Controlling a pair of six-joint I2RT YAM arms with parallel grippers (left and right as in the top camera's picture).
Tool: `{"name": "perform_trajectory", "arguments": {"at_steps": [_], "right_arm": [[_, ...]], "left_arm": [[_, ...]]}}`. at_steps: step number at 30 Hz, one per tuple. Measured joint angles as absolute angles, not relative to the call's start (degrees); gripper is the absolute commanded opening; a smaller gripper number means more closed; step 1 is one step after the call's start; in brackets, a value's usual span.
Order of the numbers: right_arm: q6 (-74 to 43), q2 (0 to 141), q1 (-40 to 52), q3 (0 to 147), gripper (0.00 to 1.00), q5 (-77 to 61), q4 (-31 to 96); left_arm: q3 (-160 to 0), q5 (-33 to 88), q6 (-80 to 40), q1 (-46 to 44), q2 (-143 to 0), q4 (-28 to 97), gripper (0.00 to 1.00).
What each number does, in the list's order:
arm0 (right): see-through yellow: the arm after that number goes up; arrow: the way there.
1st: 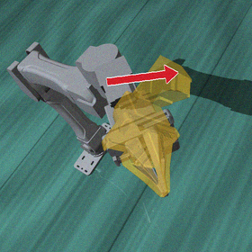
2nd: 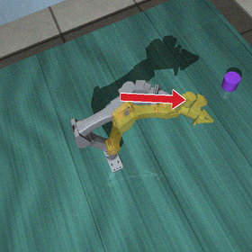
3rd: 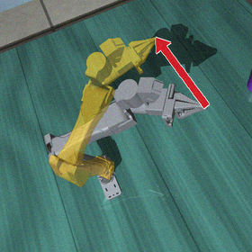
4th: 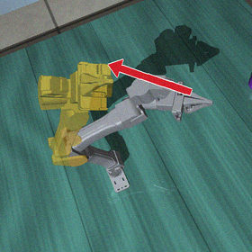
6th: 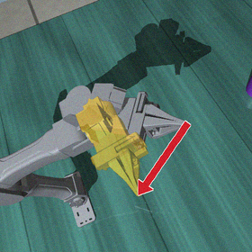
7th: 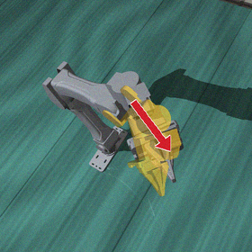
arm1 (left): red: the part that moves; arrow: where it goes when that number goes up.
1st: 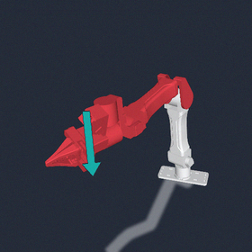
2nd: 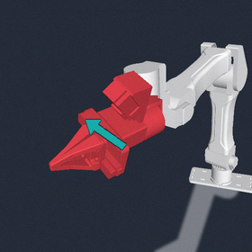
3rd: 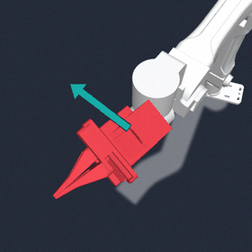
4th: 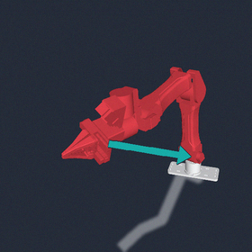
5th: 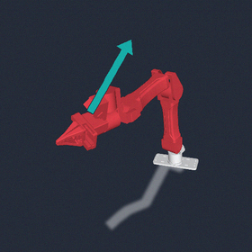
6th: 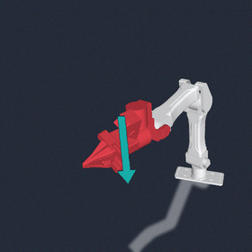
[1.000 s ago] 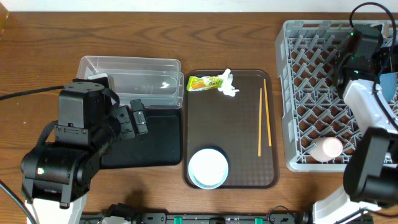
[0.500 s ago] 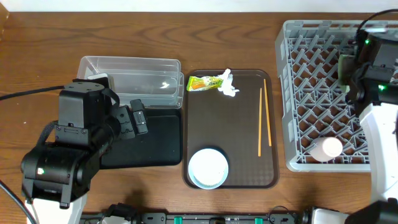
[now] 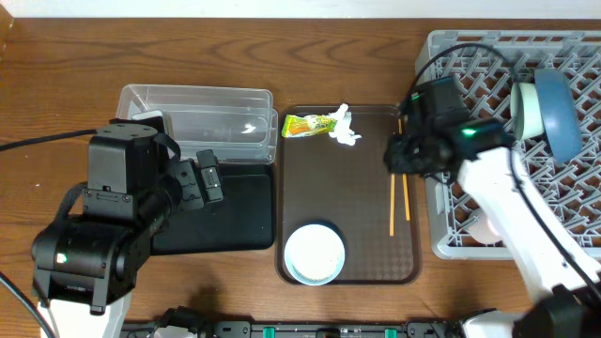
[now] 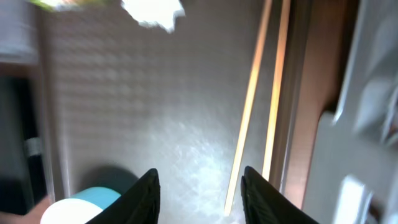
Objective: Sort waste into correct bins and load items into the dishwasher rack
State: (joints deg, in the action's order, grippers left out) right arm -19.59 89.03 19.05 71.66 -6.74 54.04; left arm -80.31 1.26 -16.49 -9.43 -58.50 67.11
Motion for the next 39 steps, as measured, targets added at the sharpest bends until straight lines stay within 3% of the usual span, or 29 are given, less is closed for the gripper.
{"name": "perform_trajectory", "arguments": {"at_steps": [13, 15, 17, 19, 28, 39], "right_arm": [[-32.8, 108.9, 23.5, 71.6, 0.38, 5.2, 50.6], [-33.2, 111.2, 23.5, 71.6, 0.31, 5.4, 50.3], [-33.6, 112.4, 23.5, 72.0, 0.11, 4.9, 50.3], [-34.1, 112.6, 23.5, 72.1, 0.01, 3.8, 50.3], [-29.4, 109.6, 22.8, 72.1, 0.01, 2.7, 50.0], [-14.0, 80.5, 9.0, 72.6, 0.01, 4.9, 45.4]], "left_arm": [[-80.3, 1.3, -16.5, -9.4, -58.5, 67.1, 1.00], [-80.3, 1.3, -16.5, -9.4, -58.5, 67.1, 1.00], [-80.3, 1.3, -16.5, -9.4, -58.5, 67.2, 1.00], [-80.3, 1.3, -16.5, -9.4, -58.5, 67.1, 1.00], [-80.3, 1.3, -16.5, -9.4, -58.5, 67.1, 1.00], [-80.3, 1.3, -16.5, -9.4, -58.5, 67.1, 1.00]]}}
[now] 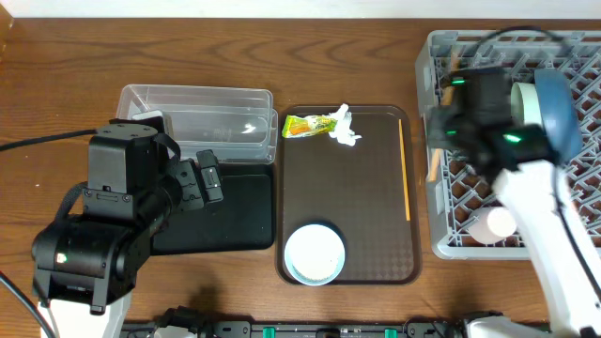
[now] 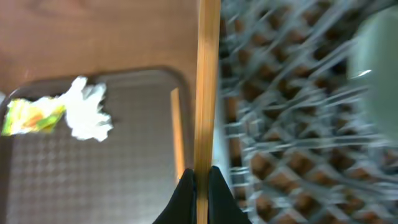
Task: Sort waste into correct bins and load items into the dishwasher rack
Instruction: 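Grasp the remaining chopstick on the brown tray with the right gripper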
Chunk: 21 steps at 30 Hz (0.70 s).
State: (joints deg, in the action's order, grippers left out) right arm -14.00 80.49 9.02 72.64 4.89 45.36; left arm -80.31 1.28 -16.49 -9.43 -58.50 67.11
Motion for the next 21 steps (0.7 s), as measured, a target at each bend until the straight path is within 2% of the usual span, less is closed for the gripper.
{"name": "perform_trajectory", "arguments": {"at_steps": [4, 11, 13, 14, 21], "right_arm": [[-7.4, 81.1, 4.5, 72.7, 0.01, 4.3, 44.3], [0.5, 91.0, 1.4, 72.5, 0.03, 3.4, 38.4], [1.4, 92.9, 1.3, 72.2, 0.35, 2.8, 37.7], [1.7, 93.4, 1.3, 72.1, 0.42, 2.3, 37.8], [-0.2, 90.7, 3.4, 71.9, 0.51, -4.7, 43.7]], "left_arm": [[-80.3, 1.3, -16.5, -9.4, -58.5, 67.1, 1.00], [-80.3, 1.3, -16.5, -9.4, -58.5, 67.1, 1.00], [-80.3, 1.3, -16.5, -9.4, -58.5, 67.1, 1.00], [-80.3, 1.3, -16.5, -9.4, -58.5, 67.1, 1.00], [-80.3, 1.3, -16.5, -9.4, -58.5, 67.1, 1.00]]}}
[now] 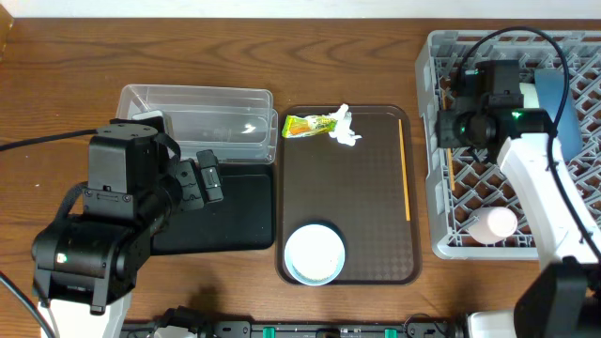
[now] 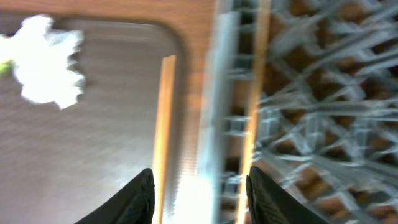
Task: Sort waste into correct bins and load items into the dishwasher rack
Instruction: 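Grasp the remaining chopstick on the brown tray with the right gripper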
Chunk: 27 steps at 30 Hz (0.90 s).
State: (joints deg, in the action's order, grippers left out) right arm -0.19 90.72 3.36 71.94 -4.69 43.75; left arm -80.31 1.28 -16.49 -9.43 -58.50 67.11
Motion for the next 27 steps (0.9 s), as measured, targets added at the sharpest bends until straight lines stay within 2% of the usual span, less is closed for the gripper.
{"name": "perform_trajectory", "arguments": {"at_steps": [4, 10, 13, 16, 20, 27], "right_arm": [[-2.7, 88.0, 9.8, 71.9, 0.55, -7.3, 47.8], [-10.3, 88.7, 21.2, 71.0, 0.37, -4.5, 49.6], [-17.6, 91.5, 24.6, 69.3, 0.35, 2.2, 49.5], [-23.9, 96.2, 25.7, 67.7, 0.36, 9.7, 48.0], [-28.0, 102.4, 25.6, 67.0, 0.33, 16.1, 43.9], [-28.4, 108.2, 24.1, 67.0, 0.32, 17.9, 41.6]], "left_arm": [[-80.3, 1.3, -16.5, -9.4, -58.5, 67.1, 1.00], [-80.3, 1.3, -16.5, -9.4, -58.5, 67.1, 1.00], [-80.3, 1.3, -16.5, -9.4, -58.5, 67.1, 1.00], [-80.3, 1.3, -16.5, -9.4, -58.5, 67.1, 1.00], [-80.3, 1.3, -16.5, -9.4, -58.5, 67.1, 1.00], [-80.3, 1.3, -16.5, -9.4, -58.5, 67.1, 1.00]]}}
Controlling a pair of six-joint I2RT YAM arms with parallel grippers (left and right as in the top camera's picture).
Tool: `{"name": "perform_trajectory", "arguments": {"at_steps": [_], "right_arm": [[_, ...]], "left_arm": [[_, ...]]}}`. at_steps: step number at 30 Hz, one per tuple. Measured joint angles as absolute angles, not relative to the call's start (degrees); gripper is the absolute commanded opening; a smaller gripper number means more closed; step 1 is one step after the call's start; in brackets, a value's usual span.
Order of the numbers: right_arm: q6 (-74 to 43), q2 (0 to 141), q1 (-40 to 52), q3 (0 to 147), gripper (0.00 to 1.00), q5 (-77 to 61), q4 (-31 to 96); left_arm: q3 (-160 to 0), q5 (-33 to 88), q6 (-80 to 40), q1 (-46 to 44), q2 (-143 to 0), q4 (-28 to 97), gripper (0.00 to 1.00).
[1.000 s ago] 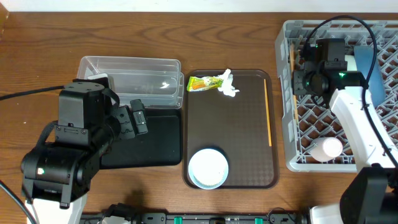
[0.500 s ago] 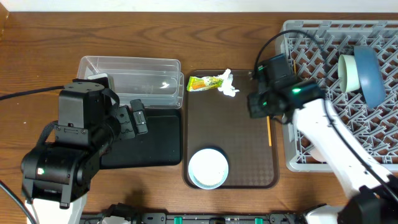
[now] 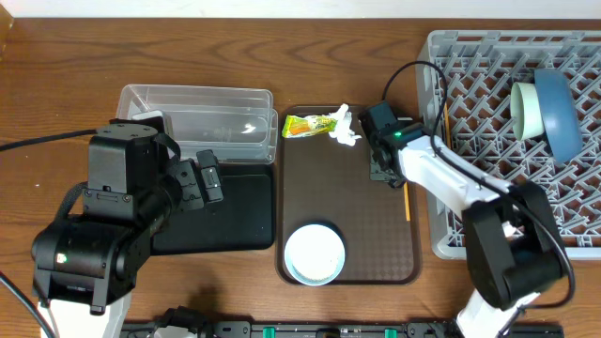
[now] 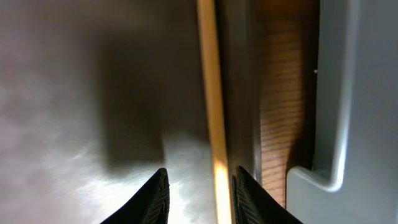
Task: Sort waste into correct bins and load items into the dishwasher rack
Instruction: 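Grasp the remaining chopstick on the brown tray with the right gripper, then place the chopstick in the rack and retract the right gripper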
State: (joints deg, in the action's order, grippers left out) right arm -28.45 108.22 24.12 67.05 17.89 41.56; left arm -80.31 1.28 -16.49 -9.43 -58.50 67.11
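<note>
One wooden chopstick lies along the right edge of the brown tray. In the right wrist view this chopstick runs straight up between my open fingers, close to the right finger. My right gripper hangs low over the tray, open and holding nothing. A second chopstick lies in the grey dishwasher rack near its left wall. A white bowl, a yellow-green wrapper and a crumpled white tissue rest on the tray. My left gripper hovers over the black bin.
A clear plastic bin stands behind the black bin. A blue bowl and a white cup stand in the rack's far right. The rack's grey wall is close on the right of the tray's rim.
My right gripper, open over the rack's left edge 0.9 s ago, is now low over the tray's right side, with the remaining chopstick between its open fingers. The left arm has not moved.
My right gripper stood open above two chopsticks on the tray. Then it was shut on one chopstick by the rack's left edge. Then it was open with that chopstick lying in the rack. Now it is back over the tray at the second chopstick.
</note>
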Motion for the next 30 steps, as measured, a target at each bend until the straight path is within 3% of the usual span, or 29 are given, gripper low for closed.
{"name": "perform_trajectory", "arguments": {"at_steps": [3, 10, 20, 24, 30], "right_arm": [[-28.3, 110.0, 23.3, 67.2, 0.29, 17.9, 41.9], [-21.7, 110.6, 22.3, 68.1, 0.01, 12.6, 41.2], [-16.4, 109.2, 22.3, 69.2, 0.01, 5.1, 43.3], [-15.4, 102.6, 21.8, 71.0, 0.01, 3.2, 44.6], [-12.8, 88.6, 12.2, 75.2, 0.01, 4.8, 42.5]], "left_arm": [[-80.3, 1.3, -16.5, -9.4, -58.5, 67.1, 1.00], [-80.3, 1.3, -16.5, -9.4, -58.5, 67.1, 1.00], [-80.3, 1.3, -16.5, -9.4, -58.5, 67.1, 1.00], [-80.3, 1.3, -16.5, -9.4, -58.5, 67.1, 1.00], [-80.3, 1.3, -16.5, -9.4, -58.5, 67.1, 1.00]]}}
